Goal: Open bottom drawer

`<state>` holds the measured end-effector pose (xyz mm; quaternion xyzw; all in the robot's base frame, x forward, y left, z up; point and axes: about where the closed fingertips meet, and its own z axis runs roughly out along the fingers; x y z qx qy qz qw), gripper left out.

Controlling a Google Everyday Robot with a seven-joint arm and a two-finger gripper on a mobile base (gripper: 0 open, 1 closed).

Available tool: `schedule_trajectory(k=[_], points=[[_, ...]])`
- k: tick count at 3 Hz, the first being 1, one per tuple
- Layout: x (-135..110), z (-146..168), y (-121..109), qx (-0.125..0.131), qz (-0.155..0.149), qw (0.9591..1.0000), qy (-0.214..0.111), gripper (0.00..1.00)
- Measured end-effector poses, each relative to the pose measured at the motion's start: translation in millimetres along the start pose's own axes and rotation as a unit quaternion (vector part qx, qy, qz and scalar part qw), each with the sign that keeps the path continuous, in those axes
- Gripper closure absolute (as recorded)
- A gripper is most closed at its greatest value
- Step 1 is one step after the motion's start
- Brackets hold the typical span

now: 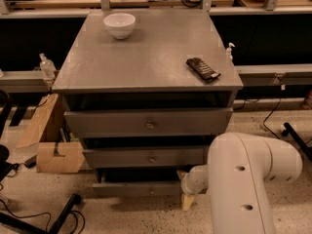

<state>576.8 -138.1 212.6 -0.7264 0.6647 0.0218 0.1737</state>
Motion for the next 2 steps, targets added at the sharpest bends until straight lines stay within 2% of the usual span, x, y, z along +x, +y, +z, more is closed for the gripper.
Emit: schedule_trajectory(k=[1,2], points=[[12.1,12.0,1.8,-0.011,0.009,0.9998,0.012,0.0],[21.7,19.8,6.2,-0.019,0.019,0.9994,0.02,0.18]])
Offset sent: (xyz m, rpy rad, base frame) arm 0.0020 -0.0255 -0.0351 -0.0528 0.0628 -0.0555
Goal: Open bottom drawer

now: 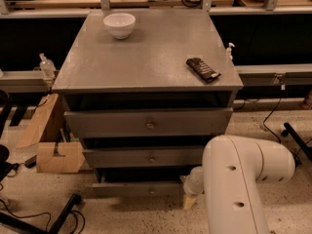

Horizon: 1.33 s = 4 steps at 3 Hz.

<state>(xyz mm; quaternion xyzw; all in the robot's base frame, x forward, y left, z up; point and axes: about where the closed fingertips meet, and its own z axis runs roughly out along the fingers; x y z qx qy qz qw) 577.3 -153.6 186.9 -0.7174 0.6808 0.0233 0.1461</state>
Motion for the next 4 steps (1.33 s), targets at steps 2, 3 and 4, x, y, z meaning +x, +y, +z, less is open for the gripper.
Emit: schedule_trajectory(k=[2,3,4], points=[[5.5,2.9,17.9,-0.01,0.016,0.9998,0.002,0.64],[3.6,-0.7,20.3,-0.006,0.021,0.9998,-0.001,0.89],[2.6,-4.7,19.6,-0.006,0.021,0.9998,-0.001,1.0]])
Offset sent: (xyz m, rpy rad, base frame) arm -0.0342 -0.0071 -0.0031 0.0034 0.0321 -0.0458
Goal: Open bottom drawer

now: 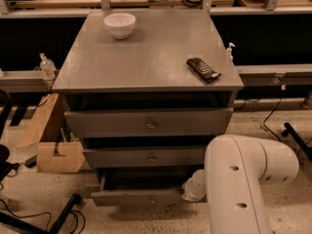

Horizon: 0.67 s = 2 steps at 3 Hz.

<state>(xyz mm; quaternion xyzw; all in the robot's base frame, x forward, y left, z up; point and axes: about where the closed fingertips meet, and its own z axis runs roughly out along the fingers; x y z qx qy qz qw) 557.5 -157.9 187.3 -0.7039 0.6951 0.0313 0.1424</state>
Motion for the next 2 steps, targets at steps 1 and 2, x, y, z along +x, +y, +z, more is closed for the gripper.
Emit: schedule_trajectory(k=[1,2], points=[[0.0,0.0,0.0,0.0,0.0,1.0,0.0,1.0],[-2.1,-4.1,4.2,-0.002,0.0,1.0,-0.004,1.0]])
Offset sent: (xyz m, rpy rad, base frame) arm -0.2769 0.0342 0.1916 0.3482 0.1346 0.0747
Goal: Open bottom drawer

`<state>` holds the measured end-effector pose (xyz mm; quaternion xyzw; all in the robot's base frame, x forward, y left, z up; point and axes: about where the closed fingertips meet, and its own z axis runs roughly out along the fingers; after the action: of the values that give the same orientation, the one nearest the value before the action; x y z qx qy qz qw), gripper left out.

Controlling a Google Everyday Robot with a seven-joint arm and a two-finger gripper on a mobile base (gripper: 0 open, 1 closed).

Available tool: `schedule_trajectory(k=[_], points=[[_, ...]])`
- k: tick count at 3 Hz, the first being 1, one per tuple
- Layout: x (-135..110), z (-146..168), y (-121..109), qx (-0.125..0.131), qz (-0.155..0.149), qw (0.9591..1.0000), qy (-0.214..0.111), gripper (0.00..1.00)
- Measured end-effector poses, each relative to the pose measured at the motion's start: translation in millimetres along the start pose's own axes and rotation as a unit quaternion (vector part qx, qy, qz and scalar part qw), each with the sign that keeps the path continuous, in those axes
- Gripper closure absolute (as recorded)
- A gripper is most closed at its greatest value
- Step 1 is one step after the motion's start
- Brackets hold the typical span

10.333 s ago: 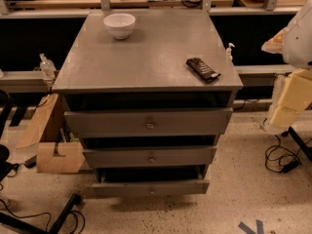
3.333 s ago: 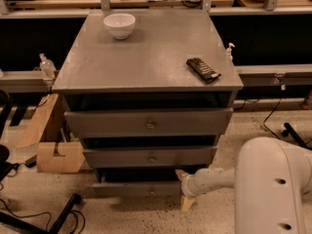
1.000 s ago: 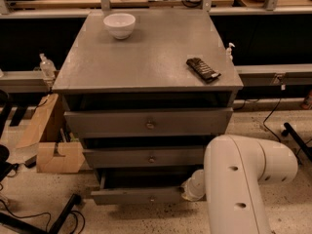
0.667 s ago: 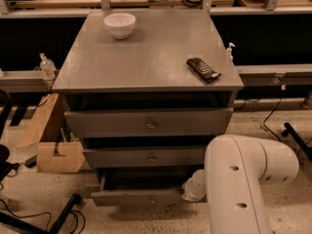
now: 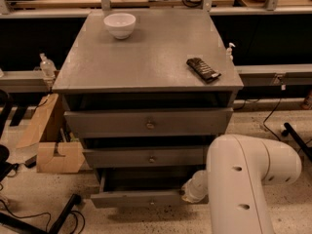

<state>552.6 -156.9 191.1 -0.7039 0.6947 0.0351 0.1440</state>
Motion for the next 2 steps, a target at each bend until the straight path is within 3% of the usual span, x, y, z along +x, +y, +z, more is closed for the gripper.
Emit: schedule_trajectory(k=[2], points=[[-5.2,-10.3,16.3,-0.007,0.002,0.9999,-0.01,1.0]])
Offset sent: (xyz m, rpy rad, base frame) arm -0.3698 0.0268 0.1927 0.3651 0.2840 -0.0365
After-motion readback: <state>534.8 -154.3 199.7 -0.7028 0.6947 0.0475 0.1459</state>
